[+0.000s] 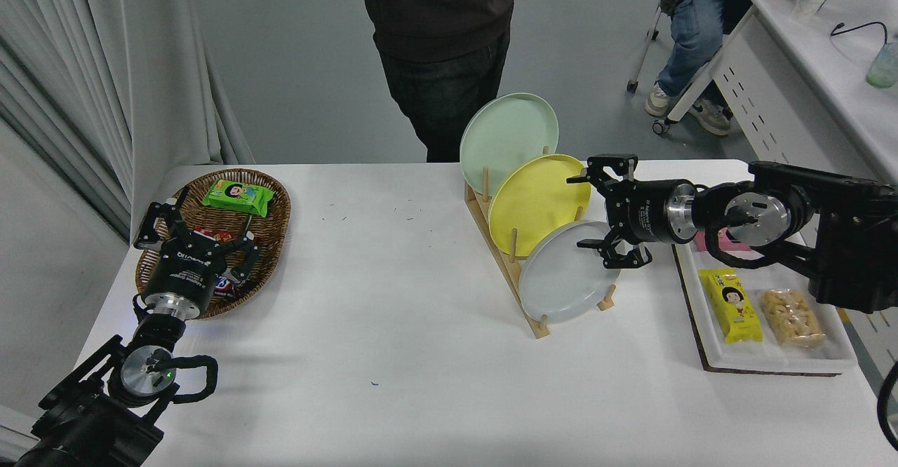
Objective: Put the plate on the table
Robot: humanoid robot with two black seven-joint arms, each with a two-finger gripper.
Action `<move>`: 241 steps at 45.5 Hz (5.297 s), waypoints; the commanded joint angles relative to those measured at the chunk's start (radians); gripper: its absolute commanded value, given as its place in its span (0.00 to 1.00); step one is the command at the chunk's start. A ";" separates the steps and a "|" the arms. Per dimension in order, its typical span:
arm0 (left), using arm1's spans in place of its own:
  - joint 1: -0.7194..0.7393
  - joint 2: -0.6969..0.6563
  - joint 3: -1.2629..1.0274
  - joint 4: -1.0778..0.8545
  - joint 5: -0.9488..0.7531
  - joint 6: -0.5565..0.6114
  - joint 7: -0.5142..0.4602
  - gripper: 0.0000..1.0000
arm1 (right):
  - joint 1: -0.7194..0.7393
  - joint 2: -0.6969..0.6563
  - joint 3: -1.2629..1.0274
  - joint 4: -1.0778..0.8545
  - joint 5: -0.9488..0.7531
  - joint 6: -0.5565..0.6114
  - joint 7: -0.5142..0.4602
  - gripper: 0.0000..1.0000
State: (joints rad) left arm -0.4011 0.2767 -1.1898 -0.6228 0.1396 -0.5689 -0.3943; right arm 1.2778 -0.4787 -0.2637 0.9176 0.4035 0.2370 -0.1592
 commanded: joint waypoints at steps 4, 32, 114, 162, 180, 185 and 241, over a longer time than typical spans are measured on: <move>0.001 -0.001 -0.001 0.000 0.000 0.001 0.000 0.98 | -0.011 0.000 0.009 0.000 0.009 -0.001 -0.002 0.82; 0.001 -0.001 0.001 0.000 0.000 0.000 0.000 0.98 | -0.009 -0.011 -0.006 0.021 0.110 -0.013 -0.011 0.57; -0.001 -0.001 0.001 0.000 0.000 0.001 0.000 0.98 | -0.026 -0.101 0.024 0.135 0.147 -0.096 -0.010 0.24; 0.001 -0.001 0.001 0.000 0.000 0.000 0.000 0.98 | -0.031 -0.093 0.037 0.122 0.164 -0.113 -0.014 0.14; 0.001 -0.001 -0.001 0.000 0.000 0.000 0.002 0.98 | -0.035 -0.092 0.054 0.121 0.172 -0.131 -0.029 0.12; -0.001 -0.001 -0.001 0.000 0.000 0.000 0.002 0.98 | -0.035 -0.092 0.054 0.121 0.172 -0.133 -0.029 0.08; 0.001 -0.001 0.001 0.000 0.000 0.001 0.000 0.98 | -0.011 -0.106 0.055 0.144 0.176 -0.099 -0.036 0.00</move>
State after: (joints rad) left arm -0.4013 0.2764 -1.1894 -0.6228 0.1396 -0.5685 -0.3938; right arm 1.2576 -0.5825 -0.2081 1.0571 0.5782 0.1165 -0.1893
